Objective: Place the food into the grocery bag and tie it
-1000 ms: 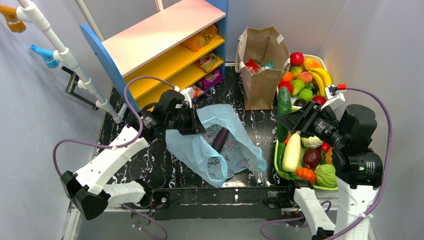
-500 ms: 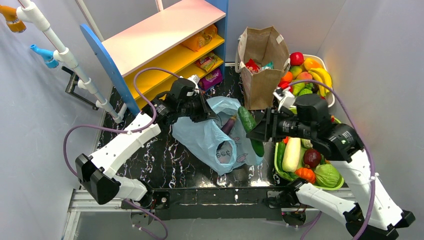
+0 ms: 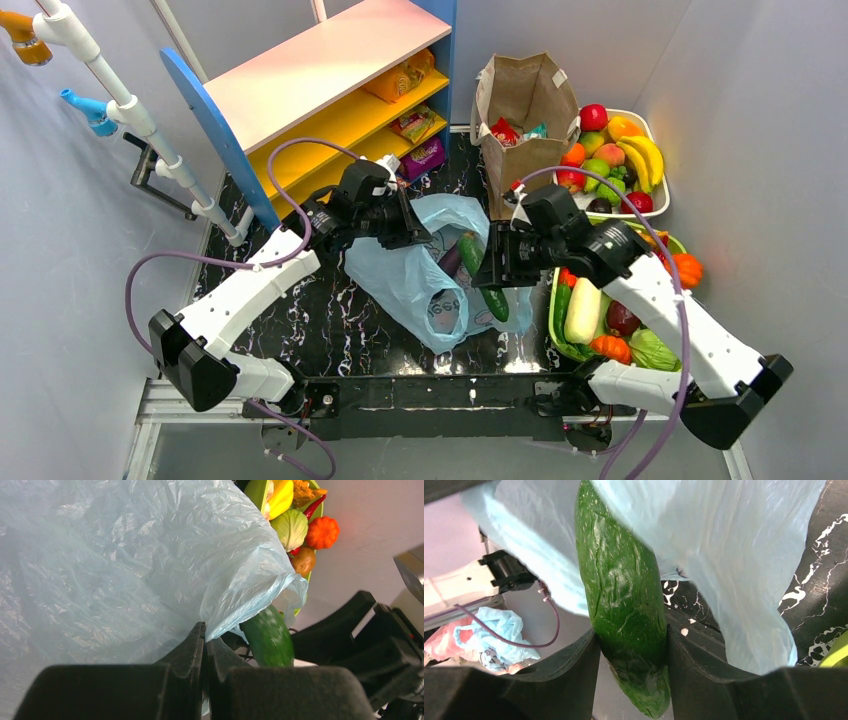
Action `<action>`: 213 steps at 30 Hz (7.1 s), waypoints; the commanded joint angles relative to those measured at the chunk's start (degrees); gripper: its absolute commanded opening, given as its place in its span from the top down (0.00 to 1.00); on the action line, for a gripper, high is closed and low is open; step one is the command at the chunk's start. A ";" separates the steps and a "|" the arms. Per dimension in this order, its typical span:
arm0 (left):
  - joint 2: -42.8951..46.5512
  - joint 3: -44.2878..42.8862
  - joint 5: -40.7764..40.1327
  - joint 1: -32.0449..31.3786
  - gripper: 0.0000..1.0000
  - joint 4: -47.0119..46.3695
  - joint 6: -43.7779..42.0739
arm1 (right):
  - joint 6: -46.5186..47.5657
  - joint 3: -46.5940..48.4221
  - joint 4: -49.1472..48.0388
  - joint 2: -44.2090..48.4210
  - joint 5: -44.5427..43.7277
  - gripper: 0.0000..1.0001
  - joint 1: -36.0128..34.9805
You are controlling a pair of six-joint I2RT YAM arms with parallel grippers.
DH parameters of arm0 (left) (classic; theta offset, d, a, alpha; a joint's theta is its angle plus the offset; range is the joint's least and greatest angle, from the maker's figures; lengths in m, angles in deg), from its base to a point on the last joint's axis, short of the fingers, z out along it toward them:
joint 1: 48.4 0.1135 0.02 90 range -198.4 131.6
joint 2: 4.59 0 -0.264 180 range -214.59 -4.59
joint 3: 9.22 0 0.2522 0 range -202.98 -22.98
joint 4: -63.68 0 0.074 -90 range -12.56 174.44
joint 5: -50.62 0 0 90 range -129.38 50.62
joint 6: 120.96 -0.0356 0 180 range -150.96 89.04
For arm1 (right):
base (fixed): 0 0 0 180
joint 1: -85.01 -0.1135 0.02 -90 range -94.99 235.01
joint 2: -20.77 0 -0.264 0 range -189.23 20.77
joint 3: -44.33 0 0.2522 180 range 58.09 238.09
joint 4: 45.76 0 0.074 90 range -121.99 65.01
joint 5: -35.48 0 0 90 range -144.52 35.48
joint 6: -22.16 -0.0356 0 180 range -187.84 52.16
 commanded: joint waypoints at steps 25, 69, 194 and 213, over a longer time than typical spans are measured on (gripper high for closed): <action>11.50 4.07 -6.26 0.31 1.00 8.63 -2.70 | 14.76 41.54 4.02 -40.84 -4.98 0.79 -0.30; 8.40 0.80 -3.44 0.30 1.00 19.69 -17.11 | 6.13 29.73 8.69 -16.12 -25.48 0.12 16.13; 4.16 -0.91 -8.12 0.31 1.00 18.67 -26.40 | -12.09 -7.43 -27.74 1.43 -16.76 0.65 17.02; 9.33 2.25 -8.39 0.34 1.00 13.69 -21.08 | -5.51 -8.02 -35.81 -6.54 -7.35 0.65 -1.40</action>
